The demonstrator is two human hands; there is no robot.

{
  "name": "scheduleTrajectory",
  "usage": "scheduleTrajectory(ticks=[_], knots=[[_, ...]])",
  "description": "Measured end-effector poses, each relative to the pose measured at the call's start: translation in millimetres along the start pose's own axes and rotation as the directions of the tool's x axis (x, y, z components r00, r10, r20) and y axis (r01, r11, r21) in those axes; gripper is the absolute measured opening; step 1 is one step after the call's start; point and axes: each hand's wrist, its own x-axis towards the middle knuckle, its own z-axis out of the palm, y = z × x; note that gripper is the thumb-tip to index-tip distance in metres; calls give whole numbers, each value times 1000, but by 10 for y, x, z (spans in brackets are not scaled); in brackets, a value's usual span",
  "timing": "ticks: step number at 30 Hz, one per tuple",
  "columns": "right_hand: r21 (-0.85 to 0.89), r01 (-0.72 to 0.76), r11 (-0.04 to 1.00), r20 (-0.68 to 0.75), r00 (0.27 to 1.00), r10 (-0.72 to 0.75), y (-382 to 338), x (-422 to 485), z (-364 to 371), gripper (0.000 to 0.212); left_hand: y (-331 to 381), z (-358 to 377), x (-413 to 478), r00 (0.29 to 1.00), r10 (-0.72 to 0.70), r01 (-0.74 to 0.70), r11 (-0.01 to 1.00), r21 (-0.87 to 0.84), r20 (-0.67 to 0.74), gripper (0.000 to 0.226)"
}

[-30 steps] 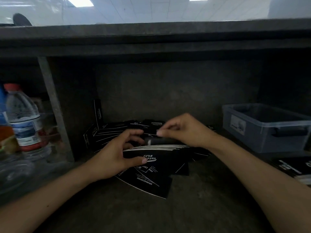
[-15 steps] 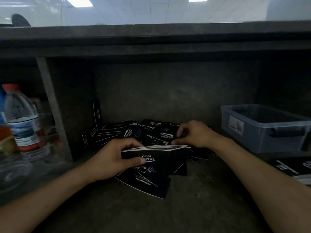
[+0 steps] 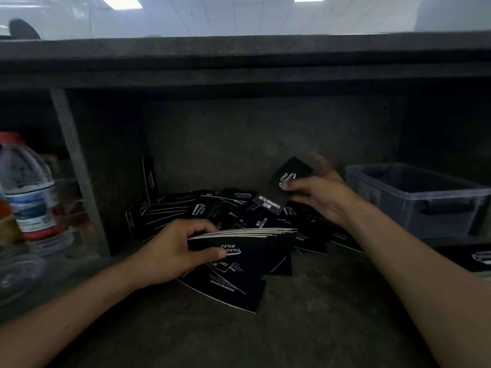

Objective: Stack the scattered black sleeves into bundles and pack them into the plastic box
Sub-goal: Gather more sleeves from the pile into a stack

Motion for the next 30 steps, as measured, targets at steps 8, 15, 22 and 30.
scheduleTrajectory(ticks=[8,15,22,30], knots=[[-44,13,999,6,1000,-12,-17,-15,26,32,-8,-1,-7,1000,-11,11,1000,-2,-2,22],[-60,-152,986,210,964,162,32,-24,62,12,-26,-12,-5,998,-28,26,999,-35,-61,80],[-539,72,839,371,915,160,51,-71,-15,32,-47,11,6,997,-14,7,997,-79,-82,89],[-695,86,713,357,903,240,-80,-111,-103,39,24,-9,-21,1000,29,-29,1000,-5,-1,33]])
